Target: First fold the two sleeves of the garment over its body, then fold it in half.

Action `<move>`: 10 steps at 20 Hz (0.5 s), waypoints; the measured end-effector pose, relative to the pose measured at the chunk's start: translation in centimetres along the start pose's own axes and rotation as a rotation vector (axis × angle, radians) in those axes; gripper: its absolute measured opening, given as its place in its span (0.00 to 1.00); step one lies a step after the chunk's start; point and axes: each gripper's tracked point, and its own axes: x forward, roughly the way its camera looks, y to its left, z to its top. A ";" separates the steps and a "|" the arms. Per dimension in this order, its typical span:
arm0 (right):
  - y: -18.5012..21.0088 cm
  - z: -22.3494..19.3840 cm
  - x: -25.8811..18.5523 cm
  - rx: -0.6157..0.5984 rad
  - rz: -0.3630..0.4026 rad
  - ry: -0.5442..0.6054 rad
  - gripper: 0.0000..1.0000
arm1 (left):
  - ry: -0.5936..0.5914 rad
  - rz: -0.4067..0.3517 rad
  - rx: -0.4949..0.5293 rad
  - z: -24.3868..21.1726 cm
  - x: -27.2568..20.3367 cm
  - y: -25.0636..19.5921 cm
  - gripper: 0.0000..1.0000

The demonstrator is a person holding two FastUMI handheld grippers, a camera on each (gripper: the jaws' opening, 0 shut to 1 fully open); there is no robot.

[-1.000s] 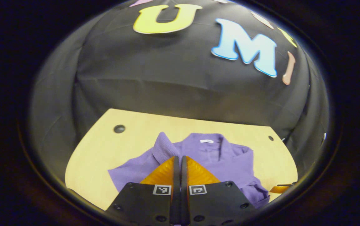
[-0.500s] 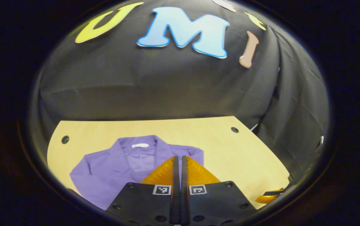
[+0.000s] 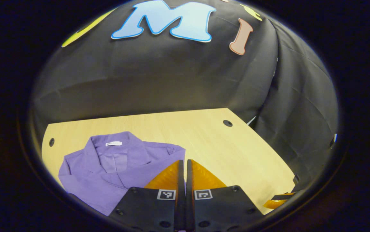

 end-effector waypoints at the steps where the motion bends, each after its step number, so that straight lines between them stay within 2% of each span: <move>1: 0.1 -0.1 0.0 -0.006 0.006 0.005 0.72 | 0.000 0.002 -0.004 -0.1 -0.1 0.2 0.07; 6: 2.0 -1.3 0.4 -0.066 0.051 0.041 0.72 | 0.003 0.022 -0.032 -1.6 -2.3 2.5 0.07; 7: 2.4 -1.6 0.5 -0.080 0.062 0.050 0.72 | 0.011 0.029 -0.030 -2.2 -2.9 3.2 0.10; 8: 2.8 -2.0 0.5 -0.095 0.072 0.060 0.72 | 0.014 0.044 -0.021 -2.8 -3.7 4.0 0.05; 10: 3.7 -2.8 0.5 -0.130 0.092 0.079 0.72 | 0.020 0.053 -0.013 -3.9 -5.3 5.1 0.25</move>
